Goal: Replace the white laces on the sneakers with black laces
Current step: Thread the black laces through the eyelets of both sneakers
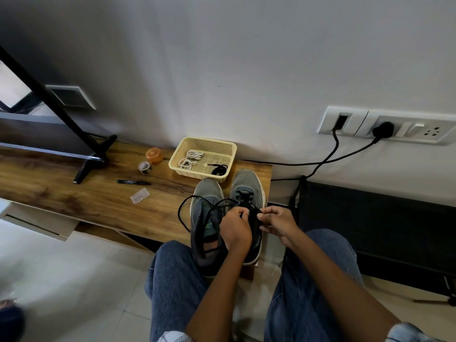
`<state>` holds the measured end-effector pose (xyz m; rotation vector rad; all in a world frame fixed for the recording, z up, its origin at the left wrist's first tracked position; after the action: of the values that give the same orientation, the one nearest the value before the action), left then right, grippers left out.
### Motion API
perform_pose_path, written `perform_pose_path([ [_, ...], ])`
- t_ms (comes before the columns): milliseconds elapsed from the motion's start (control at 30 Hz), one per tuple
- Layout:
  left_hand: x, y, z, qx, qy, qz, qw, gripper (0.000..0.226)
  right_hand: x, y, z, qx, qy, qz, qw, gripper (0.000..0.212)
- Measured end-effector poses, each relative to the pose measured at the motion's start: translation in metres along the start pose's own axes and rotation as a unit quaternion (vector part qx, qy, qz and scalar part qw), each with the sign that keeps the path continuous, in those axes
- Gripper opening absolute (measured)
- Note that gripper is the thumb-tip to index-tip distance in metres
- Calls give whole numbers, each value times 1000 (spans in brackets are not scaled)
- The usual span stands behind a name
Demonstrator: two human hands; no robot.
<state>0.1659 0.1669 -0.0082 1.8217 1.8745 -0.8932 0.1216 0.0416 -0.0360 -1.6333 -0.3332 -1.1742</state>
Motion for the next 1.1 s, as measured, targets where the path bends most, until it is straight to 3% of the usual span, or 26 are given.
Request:
perform_pose_path([
  [233,-1,1,3,13,48,15,999,21,6,6,2,-12,-128,-65,990,17],
  [367,-2,2,4,14,78,30,996,21,14,6,7,-29,-271,-138,952,6],
  [533,-1,3,4,18,73,35,997,21,20,2,14,-19,-378,-190,906,12],
  [767,4,14,7,64,6,19,998,19,21,-1,13,5,-371,-212,904,8],
  [967,5,15,6,54,-27,13,998,18,23,0,13,9,-362,-225,905,9],
  [1100,5,14,8,48,-38,14,998,18,20,7,6,-6,-255,-180,950,17],
])
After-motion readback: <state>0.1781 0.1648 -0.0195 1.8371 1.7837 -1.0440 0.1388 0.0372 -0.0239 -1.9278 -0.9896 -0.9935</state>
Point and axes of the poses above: each hand's wrist, its own y-axis towards the middle knuckle, its own z-axis out of the palm, x = y × z, the point moved 5 cm from there along y, towards the middle knuckle, and after that the axes turned 1 degree about x, right-handed, at the moved point
